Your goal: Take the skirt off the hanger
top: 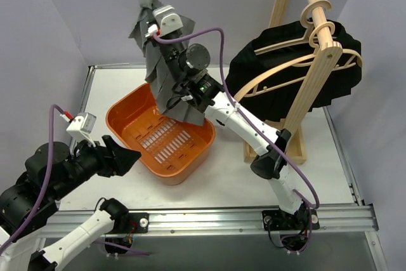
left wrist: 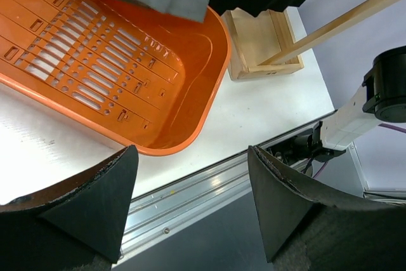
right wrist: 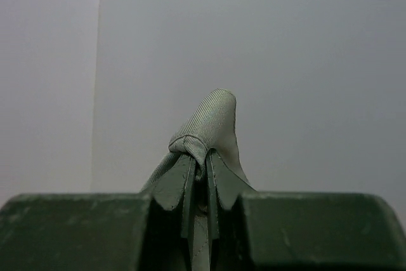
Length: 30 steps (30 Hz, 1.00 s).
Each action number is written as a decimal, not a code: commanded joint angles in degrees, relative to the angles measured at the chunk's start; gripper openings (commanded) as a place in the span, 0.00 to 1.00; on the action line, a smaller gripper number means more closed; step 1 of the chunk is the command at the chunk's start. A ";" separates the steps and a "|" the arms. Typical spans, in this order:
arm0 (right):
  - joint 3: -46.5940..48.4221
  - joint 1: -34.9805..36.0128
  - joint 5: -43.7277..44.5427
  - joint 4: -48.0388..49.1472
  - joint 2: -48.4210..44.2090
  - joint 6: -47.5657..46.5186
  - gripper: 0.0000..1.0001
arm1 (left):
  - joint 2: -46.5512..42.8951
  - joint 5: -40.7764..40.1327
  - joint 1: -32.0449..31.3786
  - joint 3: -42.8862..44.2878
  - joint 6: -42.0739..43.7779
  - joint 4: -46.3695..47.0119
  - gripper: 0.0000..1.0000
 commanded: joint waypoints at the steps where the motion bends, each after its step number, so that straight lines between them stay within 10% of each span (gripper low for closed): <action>1: -5.14 2.53 -0.27 3.66 -5.64 4.84 0.00 | 0.28 -1.11 0.33 1.64 -1.25 0.10 0.79; 30: -45.77 7.47 12.75 -15.76 -36.94 14.15 0.00 | 12.41 -2.88 0.41 23.78 -0.45 -7.02 0.77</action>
